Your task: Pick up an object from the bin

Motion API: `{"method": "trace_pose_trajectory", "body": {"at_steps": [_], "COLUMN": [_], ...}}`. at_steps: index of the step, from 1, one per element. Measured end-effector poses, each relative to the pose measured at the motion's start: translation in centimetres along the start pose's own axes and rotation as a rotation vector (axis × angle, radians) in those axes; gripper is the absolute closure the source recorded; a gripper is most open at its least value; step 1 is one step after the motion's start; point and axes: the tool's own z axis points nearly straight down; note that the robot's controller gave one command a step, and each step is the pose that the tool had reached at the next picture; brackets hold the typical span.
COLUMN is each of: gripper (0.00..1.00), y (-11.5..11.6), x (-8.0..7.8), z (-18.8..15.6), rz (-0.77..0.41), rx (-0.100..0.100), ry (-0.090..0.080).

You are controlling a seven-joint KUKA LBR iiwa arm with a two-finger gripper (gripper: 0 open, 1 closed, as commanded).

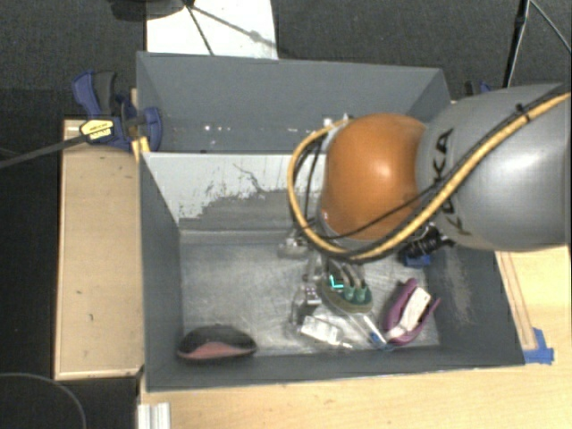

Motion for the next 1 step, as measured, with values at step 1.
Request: {"method": "trace_pose_trajectory", "body": {"at_steps": [1], "gripper": [0.0], "y": [-8.05], "x": [-1.2], "z": [9.08], "rz": [0.038], "rx": [-0.001], "ry": [-0.008]}}
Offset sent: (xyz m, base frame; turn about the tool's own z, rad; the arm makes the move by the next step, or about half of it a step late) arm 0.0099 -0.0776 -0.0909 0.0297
